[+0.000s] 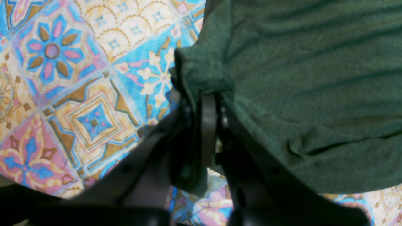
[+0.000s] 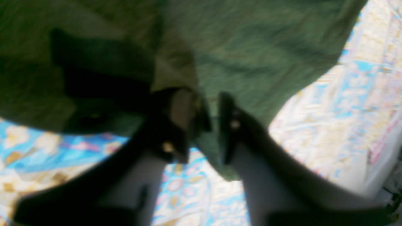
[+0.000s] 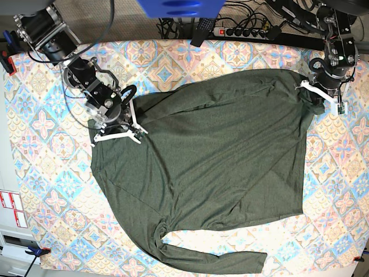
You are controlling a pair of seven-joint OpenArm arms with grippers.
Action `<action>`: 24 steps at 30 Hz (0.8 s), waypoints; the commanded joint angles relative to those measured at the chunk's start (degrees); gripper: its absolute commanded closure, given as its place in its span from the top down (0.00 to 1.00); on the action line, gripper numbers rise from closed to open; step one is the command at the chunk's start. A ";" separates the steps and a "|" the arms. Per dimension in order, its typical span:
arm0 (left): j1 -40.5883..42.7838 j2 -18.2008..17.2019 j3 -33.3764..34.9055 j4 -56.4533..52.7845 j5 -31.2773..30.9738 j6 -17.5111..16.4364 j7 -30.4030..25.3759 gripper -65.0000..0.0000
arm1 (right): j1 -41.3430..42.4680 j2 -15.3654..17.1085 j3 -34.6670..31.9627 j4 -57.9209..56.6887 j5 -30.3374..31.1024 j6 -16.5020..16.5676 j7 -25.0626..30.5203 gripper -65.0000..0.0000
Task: Fold the T-shirt properly
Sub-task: 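Lift the shirt edge with the right gripper and drag it sideways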
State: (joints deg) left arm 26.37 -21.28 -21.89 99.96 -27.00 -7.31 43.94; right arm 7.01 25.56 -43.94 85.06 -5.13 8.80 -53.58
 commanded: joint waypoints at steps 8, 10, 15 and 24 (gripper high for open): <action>-0.57 -0.83 -0.66 0.92 -0.12 0.15 -0.91 0.00 | 0.86 0.42 0.65 1.05 -0.46 -0.31 0.35 0.01; -0.57 -0.83 -0.75 0.92 -0.12 0.15 -0.91 0.00 | 0.86 0.42 0.82 2.20 -0.46 -0.31 0.44 0.01; -0.74 -0.92 -0.92 1.09 -0.20 0.15 -1.00 0.00 | 0.86 2.79 0.91 6.24 -0.46 -0.31 0.44 0.01; -3.21 -1.01 -2.07 1.09 -0.20 0.15 -1.00 0.00 | 1.04 2.97 2.32 6.68 -0.63 -0.31 -0.09 0.00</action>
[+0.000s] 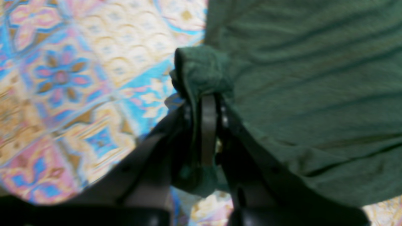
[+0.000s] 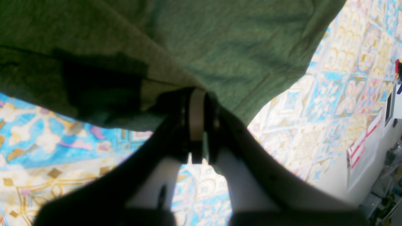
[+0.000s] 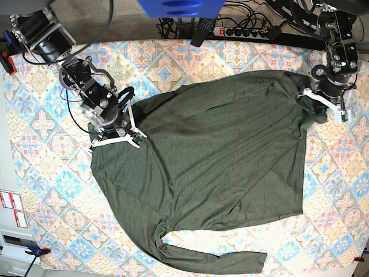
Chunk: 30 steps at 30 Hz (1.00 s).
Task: Fold the T-shirt properly
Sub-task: 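Lift the shirt edge with the right gripper and drag it sideways, then pull the held shirt edges apart with both grippers to stretch it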
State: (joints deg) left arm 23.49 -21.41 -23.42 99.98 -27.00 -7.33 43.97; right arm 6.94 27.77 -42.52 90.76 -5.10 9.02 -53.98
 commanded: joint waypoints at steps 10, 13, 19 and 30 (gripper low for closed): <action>-3.84 -1.05 -0.62 0.89 0.24 0.17 -0.93 0.00 | 1.19 0.67 6.70 0.54 -0.65 -0.53 0.31 0.00; -4.98 -1.05 -0.62 0.81 0.41 0.17 -0.76 0.00 | 1.19 0.67 7.93 0.36 -0.65 -0.53 0.39 0.00; -6.91 -1.14 -1.59 0.45 0.50 0.17 -0.58 0.00 | 1.28 0.67 8.63 -2.01 -0.57 -0.53 0.74 0.00; -10.69 -2.37 -6.43 -6.58 -0.03 0.17 -0.84 0.00 | 4.80 0.58 8.54 -6.85 -0.57 -0.53 0.83 0.00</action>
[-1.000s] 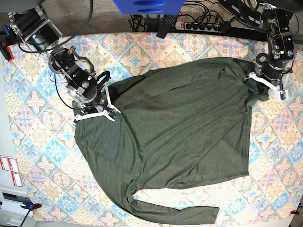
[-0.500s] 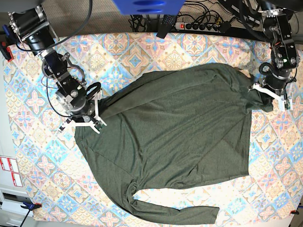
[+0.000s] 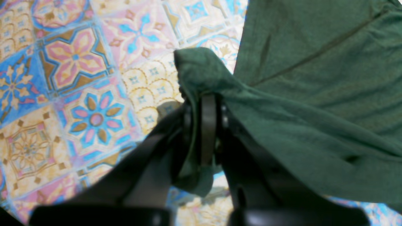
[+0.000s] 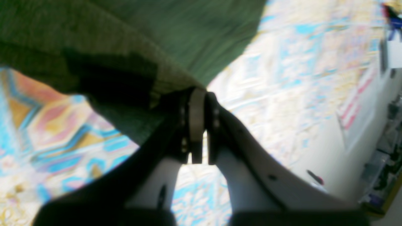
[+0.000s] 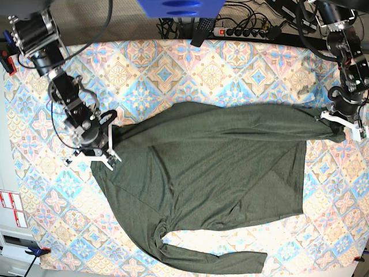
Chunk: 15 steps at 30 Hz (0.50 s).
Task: Fold the T-shirt properly
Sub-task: 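Pull the held shirt edges apart with both grippers to stretch it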
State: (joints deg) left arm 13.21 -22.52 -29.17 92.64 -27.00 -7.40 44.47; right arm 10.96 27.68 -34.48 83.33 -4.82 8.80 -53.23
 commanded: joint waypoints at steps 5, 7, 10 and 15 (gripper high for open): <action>-2.36 -1.34 -0.77 -1.26 0.06 0.23 -1.43 0.00 | 2.53 0.67 0.50 -2.49 -0.85 -0.31 0.18 0.00; -2.44 -1.34 -0.50 -1.26 0.15 0.23 -1.43 0.00 | 2.62 0.67 0.50 -3.64 -0.85 -0.31 0.18 0.00; -3.41 -1.17 -0.50 -1.34 0.50 0.23 -1.35 0.00 | 2.80 0.67 0.50 -4.69 -0.85 -0.31 0.62 0.00; -4.29 -1.08 -0.41 -3.19 0.59 0.23 -1.35 0.00 | 4.99 0.58 0.50 -7.07 -0.76 -0.31 2.99 0.00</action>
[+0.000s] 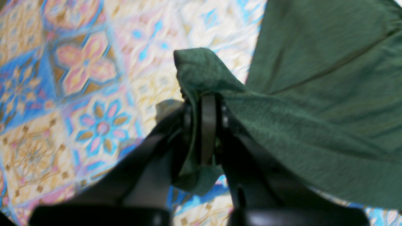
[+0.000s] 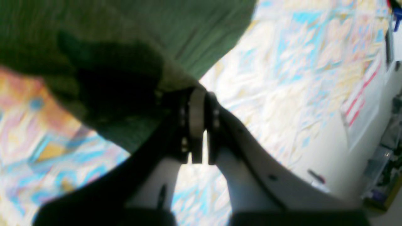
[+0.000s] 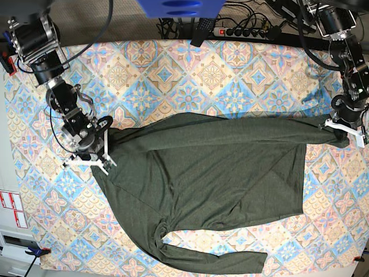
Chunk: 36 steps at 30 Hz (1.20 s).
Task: Fold the T-shirt properly
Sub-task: 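Pull the held shirt edges apart with both grippers to stretch it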
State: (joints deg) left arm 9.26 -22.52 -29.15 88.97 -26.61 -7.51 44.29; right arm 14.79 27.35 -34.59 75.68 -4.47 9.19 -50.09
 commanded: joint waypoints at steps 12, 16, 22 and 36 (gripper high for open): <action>-4.82 -1.87 5.89 -6.55 0.19 0.34 -1.35 0.00 | 1.26 0.65 0.61 -0.82 -1.11 -0.71 0.63 0.00; -6.58 -2.05 9.41 -7.96 0.28 0.34 -1.35 0.00 | 1.26 0.65 0.61 -2.32 -1.11 -0.71 1.87 0.01; -8.16 -2.14 12.14 -11.74 1.34 0.34 -4.60 0.00 | 1.17 0.65 0.35 -3.28 -1.29 -0.71 1.87 0.01; -9.56 -2.14 12.75 -14.90 7.75 0.34 -7.94 0.00 | -2.00 0.65 0.08 3.75 -1.38 -0.71 1.43 0.01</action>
State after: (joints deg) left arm 0.64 -23.51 -16.08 73.25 -18.98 -7.31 37.56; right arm 12.62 27.33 -34.81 79.00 -5.82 8.73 -48.25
